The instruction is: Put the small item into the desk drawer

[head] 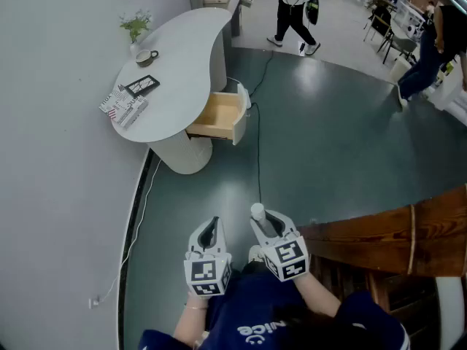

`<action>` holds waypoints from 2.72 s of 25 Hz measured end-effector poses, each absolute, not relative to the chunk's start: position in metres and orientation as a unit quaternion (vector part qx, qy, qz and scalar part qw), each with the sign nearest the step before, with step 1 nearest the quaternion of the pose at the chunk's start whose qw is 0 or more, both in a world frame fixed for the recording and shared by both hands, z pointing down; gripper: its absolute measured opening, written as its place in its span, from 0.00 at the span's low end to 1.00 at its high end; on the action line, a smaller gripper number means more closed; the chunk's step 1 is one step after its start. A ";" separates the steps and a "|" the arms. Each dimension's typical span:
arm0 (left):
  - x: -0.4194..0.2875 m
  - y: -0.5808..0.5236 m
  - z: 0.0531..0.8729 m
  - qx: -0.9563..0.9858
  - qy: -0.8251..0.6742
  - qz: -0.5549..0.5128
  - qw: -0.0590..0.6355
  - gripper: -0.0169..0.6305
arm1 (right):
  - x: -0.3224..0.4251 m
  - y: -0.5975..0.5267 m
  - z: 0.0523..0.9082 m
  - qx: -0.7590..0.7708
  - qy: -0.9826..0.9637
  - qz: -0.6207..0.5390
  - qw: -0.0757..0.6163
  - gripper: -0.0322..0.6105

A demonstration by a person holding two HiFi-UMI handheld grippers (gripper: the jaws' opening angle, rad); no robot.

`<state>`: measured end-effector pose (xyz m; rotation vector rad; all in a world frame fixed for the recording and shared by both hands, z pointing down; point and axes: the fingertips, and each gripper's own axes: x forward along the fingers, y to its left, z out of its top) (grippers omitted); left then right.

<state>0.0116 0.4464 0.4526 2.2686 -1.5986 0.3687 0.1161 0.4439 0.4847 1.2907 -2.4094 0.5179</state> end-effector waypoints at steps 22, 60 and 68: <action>-0.096 0.448 0.468 0.817 -0.532 0.128 0.183 0.03 | 0.031 0.456 0.484 0.515 -0.816 0.206 0.163 0.28; 0.006 0.220 0.495 0.764 -0.588 0.157 0.215 0.03 | 0.111 0.181 0.509 0.416 -0.869 0.219 0.152 0.28; 0.000 0.198 0.505 0.756 -0.592 0.155 0.232 0.03 | 0.116 0.167 0.516 0.418 -0.865 0.226 0.160 0.28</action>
